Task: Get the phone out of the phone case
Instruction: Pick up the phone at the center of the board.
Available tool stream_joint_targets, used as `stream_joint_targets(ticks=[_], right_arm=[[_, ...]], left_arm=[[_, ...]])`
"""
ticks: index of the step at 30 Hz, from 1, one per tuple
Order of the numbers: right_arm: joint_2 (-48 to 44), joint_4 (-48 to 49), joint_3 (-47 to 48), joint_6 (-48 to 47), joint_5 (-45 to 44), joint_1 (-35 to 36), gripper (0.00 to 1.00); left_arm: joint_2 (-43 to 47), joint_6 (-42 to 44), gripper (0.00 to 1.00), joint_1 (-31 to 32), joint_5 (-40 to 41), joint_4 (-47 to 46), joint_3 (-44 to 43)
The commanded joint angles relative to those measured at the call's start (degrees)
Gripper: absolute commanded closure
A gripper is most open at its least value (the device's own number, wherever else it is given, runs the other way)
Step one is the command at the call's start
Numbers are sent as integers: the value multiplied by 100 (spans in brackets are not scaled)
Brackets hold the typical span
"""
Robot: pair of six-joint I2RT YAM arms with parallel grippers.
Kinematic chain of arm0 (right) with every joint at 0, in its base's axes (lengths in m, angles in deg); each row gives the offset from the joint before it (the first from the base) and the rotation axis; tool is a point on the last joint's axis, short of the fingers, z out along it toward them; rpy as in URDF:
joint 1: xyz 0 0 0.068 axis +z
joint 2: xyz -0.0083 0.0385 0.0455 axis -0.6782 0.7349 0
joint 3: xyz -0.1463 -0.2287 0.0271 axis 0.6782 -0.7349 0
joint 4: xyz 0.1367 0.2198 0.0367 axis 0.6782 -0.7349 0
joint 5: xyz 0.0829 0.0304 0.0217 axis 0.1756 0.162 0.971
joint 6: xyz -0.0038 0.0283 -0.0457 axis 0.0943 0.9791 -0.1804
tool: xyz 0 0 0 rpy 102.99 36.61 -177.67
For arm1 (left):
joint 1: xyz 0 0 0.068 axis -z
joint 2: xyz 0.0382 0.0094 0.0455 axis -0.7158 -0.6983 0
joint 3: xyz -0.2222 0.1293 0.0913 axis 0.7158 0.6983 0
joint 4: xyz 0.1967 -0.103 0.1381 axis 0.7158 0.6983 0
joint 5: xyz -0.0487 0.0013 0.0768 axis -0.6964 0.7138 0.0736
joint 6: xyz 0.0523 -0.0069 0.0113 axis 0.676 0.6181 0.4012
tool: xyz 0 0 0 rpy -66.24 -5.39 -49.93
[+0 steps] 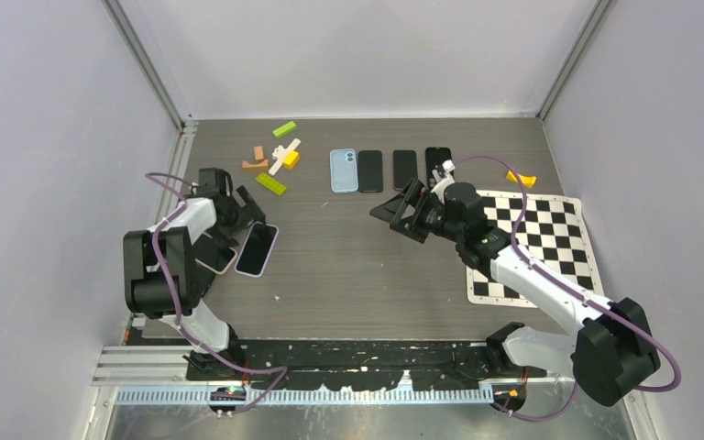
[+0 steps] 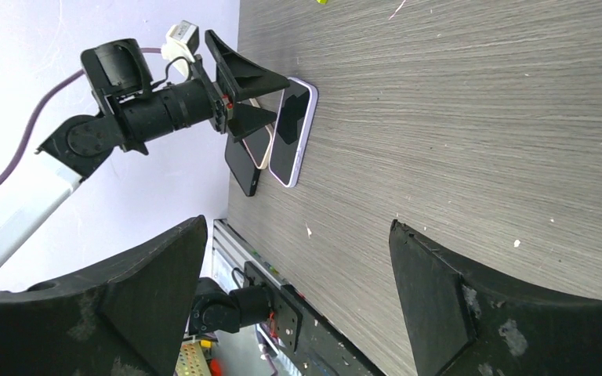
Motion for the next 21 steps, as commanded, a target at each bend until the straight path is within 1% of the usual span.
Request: stream_joint_targets(ticks=[1, 7, 10, 11, 12, 16, 17, 18, 21], right_arm=[[-274, 312, -110, 147, 35, 28, 8], [-196, 356, -94, 172, 27, 28, 8], [-157, 425, -125, 232, 3, 28, 8], [-161, 479, -170, 251, -42, 28, 8], [-166, 507, -193, 281, -61, 28, 8], [-200, 615, -344, 372, -124, 27, 8], [-211, 656, -368, 382, -139, 28, 8], [-214, 679, -419, 408, -145, 28, 8], [-195, 718, -476, 409, -167, 28, 8]], left_arm=[[37, -201, 0, -54, -553, -534, 295], [317, -788, 2, 65, -1145, -774, 880], [724, -1077, 2, 342, -1044, -817, 1272], [851, -1163, 3, 401, -956, -785, 1369], [981, -1239, 2, 634, -815, -713, 1447], [1440, -1363, 1, 1328, 179, -231, 1606], [1507, -1355, 0, 1491, 313, -189, 1649], [1531, -1317, 0, 1676, 572, -150, 1677], [1398, -1033, 0, 2001, 773, -15, 1661]])
